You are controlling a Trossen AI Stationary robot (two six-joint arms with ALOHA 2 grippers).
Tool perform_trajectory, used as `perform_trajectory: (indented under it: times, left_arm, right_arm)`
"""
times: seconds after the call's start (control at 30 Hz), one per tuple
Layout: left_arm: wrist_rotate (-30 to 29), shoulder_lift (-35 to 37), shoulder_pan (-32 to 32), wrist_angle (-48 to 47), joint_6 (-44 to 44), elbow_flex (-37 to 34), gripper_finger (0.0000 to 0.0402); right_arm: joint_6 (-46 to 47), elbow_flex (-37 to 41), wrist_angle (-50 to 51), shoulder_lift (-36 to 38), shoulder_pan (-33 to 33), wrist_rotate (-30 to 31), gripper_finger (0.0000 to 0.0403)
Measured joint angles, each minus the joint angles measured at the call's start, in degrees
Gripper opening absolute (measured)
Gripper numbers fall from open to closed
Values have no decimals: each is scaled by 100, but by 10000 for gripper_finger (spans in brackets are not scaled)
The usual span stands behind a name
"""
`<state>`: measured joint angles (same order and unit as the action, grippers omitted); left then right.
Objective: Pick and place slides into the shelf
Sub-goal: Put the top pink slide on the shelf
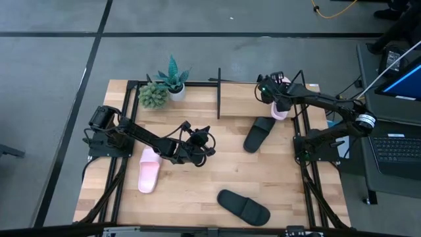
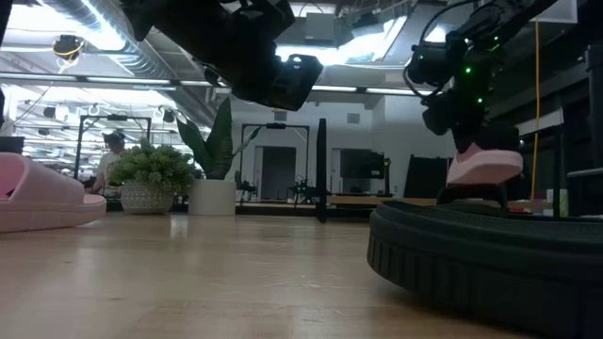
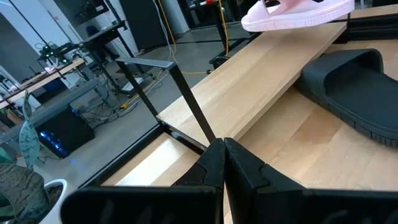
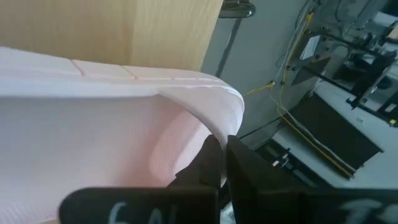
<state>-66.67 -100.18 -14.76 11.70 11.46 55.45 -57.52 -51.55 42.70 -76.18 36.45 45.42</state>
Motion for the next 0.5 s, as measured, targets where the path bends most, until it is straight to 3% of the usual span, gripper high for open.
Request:
perform_trajectory:
  times: [0.5]
  left_arm:
    - [-15, 0, 13, 94, -2, 1, 0]
  right_arm:
    - [-773, 456, -238, -4, 2, 108, 11]
